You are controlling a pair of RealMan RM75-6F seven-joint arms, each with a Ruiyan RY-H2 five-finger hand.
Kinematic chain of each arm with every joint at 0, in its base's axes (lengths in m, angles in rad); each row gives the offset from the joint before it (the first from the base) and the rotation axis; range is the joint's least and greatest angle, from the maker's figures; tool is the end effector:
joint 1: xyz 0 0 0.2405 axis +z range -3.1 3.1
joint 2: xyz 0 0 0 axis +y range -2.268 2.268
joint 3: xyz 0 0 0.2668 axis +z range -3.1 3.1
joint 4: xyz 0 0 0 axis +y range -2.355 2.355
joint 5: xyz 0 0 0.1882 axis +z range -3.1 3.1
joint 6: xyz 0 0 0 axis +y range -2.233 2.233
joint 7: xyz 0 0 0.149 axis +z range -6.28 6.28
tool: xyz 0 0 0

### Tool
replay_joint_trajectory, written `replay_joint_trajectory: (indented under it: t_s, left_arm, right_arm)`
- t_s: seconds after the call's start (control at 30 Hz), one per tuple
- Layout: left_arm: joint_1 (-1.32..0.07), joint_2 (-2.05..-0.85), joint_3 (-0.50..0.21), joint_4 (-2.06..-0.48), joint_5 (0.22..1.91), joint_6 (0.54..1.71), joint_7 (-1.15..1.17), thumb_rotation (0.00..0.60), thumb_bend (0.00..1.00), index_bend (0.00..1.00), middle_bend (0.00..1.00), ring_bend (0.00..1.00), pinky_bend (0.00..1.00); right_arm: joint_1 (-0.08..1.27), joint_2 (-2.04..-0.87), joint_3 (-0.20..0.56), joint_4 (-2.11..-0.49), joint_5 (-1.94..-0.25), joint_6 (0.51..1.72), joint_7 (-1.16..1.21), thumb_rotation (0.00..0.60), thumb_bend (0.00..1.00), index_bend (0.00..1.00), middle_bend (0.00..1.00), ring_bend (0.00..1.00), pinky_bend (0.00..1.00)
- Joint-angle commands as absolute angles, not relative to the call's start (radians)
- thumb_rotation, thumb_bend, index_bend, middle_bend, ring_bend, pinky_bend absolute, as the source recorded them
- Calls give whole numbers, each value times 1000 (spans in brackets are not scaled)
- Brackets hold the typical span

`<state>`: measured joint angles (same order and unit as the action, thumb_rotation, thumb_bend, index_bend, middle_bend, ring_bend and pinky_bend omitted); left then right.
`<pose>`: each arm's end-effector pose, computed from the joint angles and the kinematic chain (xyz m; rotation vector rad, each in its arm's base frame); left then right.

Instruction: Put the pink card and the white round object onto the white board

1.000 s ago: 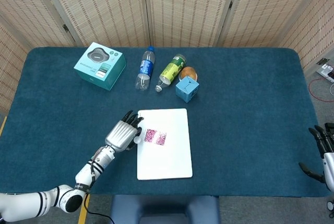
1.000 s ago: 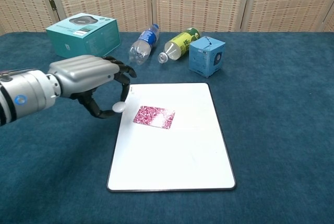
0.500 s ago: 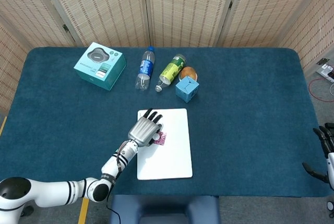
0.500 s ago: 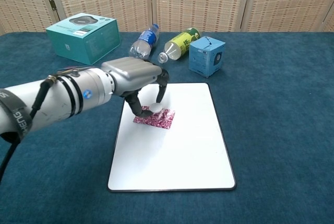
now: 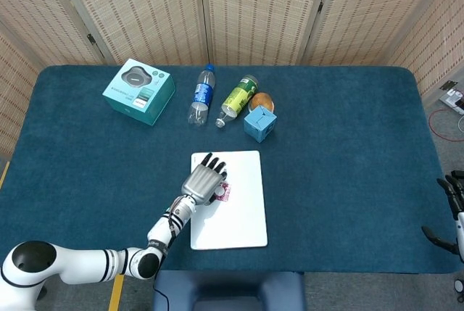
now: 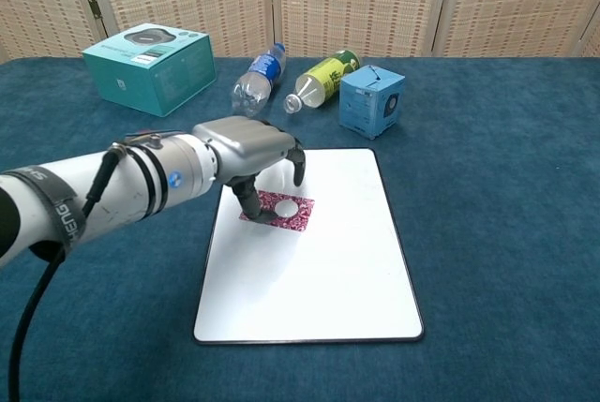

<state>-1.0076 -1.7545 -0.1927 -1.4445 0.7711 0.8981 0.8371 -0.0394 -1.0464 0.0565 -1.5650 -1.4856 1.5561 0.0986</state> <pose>-0.0671 0.3519 -0.0734 -2.1183 -0.7060 -0.7110 -0.3398 -0.1457 0.2238 1.2637 -0.8989 0.8429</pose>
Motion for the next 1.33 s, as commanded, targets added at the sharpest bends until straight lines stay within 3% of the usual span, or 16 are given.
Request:
replay_joint_trajectory:
  t_s: [0.03, 0.33, 0.73, 1.07, 1.33]
  left_arm:
    - [-1004, -1730, -189, -1480, 769, 915, 823, 600, 355, 193, 164, 88, 0]
    - [-884, -1600, -209, -1609, 918, 1084, 626, 600, 355, 213, 161, 108, 0]
    - [-616, -1365, -176, -1680, 1007, 1306, 337, 600, 357, 245, 161, 110, 0]
    - [-412, -1291, -59, -1651, 1139, 1466, 238, 600, 358, 252, 160, 113, 0]
    - [-307, -1247, 14, -1726, 1250, 1551, 259, 600, 357, 253, 160, 107, 0]
  right_arm:
    - [-39, -1047, 56, -1565, -1489, 1558, 99, 600, 207, 100, 115, 122, 0]
    - [-38, -1038, 59, -1567, -1497, 1564, 107, 600, 207, 100, 115, 122, 0]
    - [-25, -1027, 54, -1544, -1523, 1550, 193, 600, 207, 100, 115, 122, 0]
    - [-6, -1029, 43, -1543, -1548, 1525, 244, 600, 207, 100, 119, 122, 0]
    - [7, -1043, 34, -1545, -1565, 1513, 254, 600, 207, 100, 119, 123, 0]
